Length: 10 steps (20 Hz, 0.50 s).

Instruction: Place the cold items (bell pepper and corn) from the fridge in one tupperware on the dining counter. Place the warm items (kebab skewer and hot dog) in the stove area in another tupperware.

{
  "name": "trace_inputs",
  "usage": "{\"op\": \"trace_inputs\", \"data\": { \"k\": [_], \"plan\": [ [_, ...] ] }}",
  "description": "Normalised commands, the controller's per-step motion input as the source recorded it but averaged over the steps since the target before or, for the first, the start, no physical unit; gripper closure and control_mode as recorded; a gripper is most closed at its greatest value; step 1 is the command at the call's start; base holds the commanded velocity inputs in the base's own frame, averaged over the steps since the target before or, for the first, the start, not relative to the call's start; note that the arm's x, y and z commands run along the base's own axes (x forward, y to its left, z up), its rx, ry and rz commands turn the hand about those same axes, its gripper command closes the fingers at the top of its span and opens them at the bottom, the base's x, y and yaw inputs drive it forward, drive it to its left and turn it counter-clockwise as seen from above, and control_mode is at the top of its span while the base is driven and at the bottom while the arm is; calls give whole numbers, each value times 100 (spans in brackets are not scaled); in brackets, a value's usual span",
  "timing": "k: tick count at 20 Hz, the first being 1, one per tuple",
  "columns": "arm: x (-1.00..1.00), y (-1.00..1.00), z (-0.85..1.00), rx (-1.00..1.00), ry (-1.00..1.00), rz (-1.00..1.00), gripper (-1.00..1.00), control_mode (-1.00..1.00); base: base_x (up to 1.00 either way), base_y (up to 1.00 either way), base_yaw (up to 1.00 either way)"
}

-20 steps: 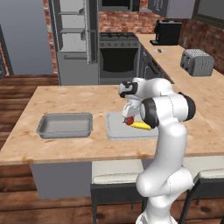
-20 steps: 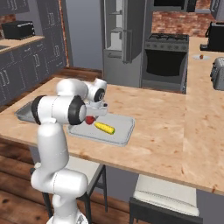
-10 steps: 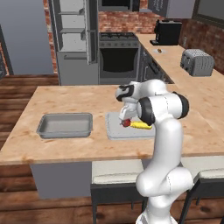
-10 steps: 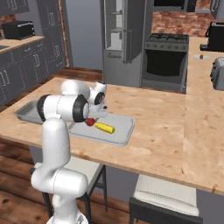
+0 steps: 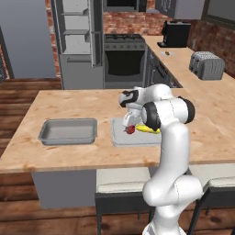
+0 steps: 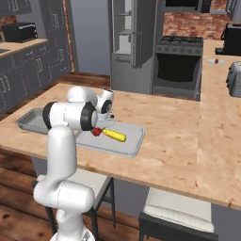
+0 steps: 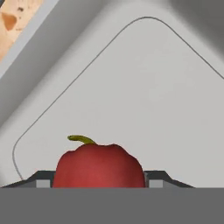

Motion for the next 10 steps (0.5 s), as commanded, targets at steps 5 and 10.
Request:
{"op": "trace_inputs", "data": {
  "k": [5,10],
  "plan": [
    [-1,1,0,0,-2,-1,-100,-100,0,0,0],
    [-27,0,20,0,-23,-8,-100,-100,0,0,0]
  ]
}}
